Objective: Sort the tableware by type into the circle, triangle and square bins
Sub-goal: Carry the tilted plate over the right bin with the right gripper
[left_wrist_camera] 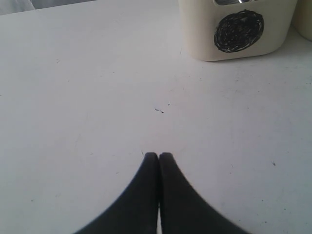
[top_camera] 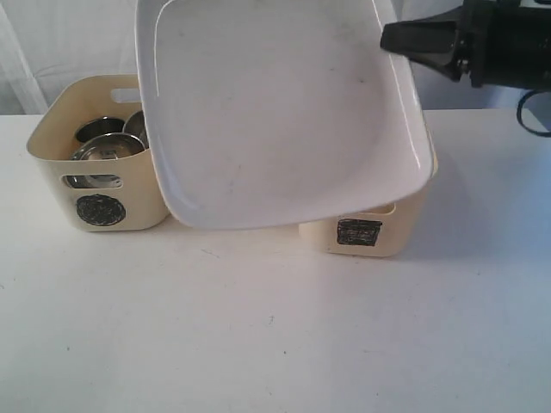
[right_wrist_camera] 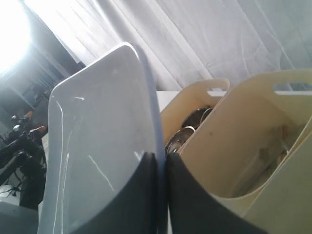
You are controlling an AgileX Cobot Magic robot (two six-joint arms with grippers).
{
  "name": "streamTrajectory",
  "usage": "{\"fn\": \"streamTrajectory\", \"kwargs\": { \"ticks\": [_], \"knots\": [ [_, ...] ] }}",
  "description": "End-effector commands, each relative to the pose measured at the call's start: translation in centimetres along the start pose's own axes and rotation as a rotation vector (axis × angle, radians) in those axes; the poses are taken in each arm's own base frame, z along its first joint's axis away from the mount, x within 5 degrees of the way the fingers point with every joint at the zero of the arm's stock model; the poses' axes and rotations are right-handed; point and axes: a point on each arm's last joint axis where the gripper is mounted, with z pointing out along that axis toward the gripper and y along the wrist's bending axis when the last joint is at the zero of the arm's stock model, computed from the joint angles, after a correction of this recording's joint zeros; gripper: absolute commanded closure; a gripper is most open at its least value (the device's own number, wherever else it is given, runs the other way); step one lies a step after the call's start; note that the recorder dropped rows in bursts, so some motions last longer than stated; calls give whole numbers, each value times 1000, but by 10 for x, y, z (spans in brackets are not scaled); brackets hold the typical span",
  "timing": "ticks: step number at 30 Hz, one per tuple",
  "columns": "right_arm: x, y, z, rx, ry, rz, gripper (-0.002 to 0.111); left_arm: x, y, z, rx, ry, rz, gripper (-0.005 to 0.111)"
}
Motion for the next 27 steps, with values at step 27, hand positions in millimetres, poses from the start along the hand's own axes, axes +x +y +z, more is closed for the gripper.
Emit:
{"fn": "streamTrajectory", "kwargs": {
  "ticks": [27],
  "knots": [
    [-50, -48, -50, 518, -248, -1, 108, 1, -1, 0, 6, -2, -5, 107]
  ]
}}
